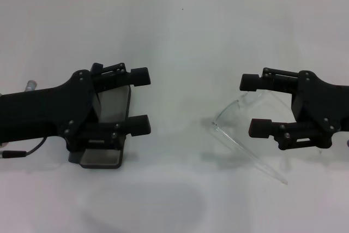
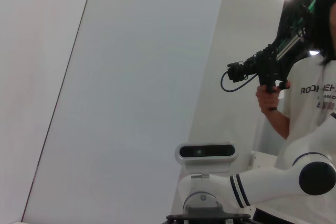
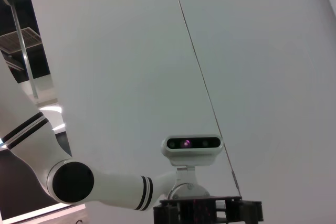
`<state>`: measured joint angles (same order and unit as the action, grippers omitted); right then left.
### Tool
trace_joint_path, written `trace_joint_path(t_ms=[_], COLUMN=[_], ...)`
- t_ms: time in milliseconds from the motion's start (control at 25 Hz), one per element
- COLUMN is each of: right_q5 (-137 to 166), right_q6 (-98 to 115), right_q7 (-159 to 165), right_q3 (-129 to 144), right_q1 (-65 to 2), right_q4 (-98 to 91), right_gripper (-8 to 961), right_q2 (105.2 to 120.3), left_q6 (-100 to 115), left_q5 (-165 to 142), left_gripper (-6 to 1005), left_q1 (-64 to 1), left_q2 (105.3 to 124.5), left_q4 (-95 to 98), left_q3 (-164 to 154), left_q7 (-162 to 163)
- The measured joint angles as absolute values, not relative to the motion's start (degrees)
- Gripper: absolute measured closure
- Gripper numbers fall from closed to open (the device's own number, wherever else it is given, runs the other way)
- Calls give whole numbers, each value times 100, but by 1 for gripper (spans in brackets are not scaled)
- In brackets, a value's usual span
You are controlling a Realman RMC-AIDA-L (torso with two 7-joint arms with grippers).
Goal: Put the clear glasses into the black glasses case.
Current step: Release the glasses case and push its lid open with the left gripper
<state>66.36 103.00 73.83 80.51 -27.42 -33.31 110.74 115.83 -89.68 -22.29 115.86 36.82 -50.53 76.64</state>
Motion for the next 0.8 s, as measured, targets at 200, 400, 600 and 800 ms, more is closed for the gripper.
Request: trace_joint_path(t_ms=[200,400,600,800], right_q5=[6636,6636,6640,6729], right_q6=[10229,10151,10387,10443], right_q7=[7379,7399,7399,7376], right_q3=[8040,7603,7029,6550], right_q1=[-2729,-2509,-2126,-1863], right_q4=[-3331,-3344,-3415,-3418], right_gripper=[114,114,115,115], right_q2=[11054,10976,10926,10919], left_q6=[11539,10899,10228,9414], left_q5=[-8893,-8929,-9608,-11257], left_gripper=[125,125,125,124], left_q1=[-2223,-2224,-2144,-2102], left_q2=[11594,11728,11987,11973], left_q4=[3705,4648,6898,8854], left_q3=[-4918,-4563,-4719,-5585], left_q7=[7752,9002,10755,13040])
